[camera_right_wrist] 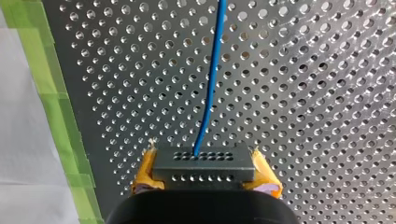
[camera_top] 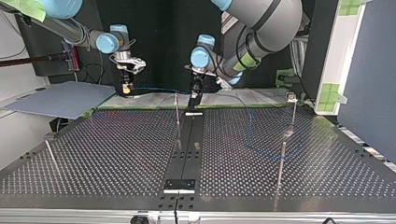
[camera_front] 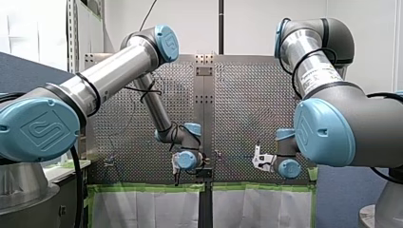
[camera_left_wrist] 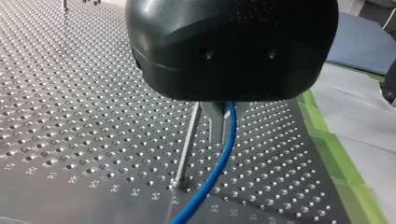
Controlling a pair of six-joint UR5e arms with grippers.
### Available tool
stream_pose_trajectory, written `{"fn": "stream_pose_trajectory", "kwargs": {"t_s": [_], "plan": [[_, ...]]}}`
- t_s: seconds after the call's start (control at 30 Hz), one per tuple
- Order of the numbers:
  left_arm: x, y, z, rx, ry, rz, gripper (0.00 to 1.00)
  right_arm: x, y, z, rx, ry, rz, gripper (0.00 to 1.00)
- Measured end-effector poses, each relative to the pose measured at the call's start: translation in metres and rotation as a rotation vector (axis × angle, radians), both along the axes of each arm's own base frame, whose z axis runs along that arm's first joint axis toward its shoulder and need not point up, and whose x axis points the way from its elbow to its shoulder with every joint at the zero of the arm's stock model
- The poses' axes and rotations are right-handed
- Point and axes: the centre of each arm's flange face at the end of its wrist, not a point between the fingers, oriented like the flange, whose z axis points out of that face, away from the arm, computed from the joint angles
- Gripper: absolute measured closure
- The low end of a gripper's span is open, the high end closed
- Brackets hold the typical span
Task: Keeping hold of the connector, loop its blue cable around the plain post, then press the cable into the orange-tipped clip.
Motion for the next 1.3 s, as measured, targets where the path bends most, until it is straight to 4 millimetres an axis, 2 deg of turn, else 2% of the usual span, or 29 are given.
{"fn": "stream_pose_trajectory", "kwargs": {"t_s": [0.7,1.3], "plan": [[0.033,-0.004,0.02,-0.003,-0.003,0.017,0.98,-0.003,-0.023,0.008,-0.034,-0.015,-0.013,1.0],[0.073,-0.001,0.048,0.003,-0.002,0.042,0.98,-0.001,-0.079,0.037,-0.106,-0.051,-0.027,1.0]]}}
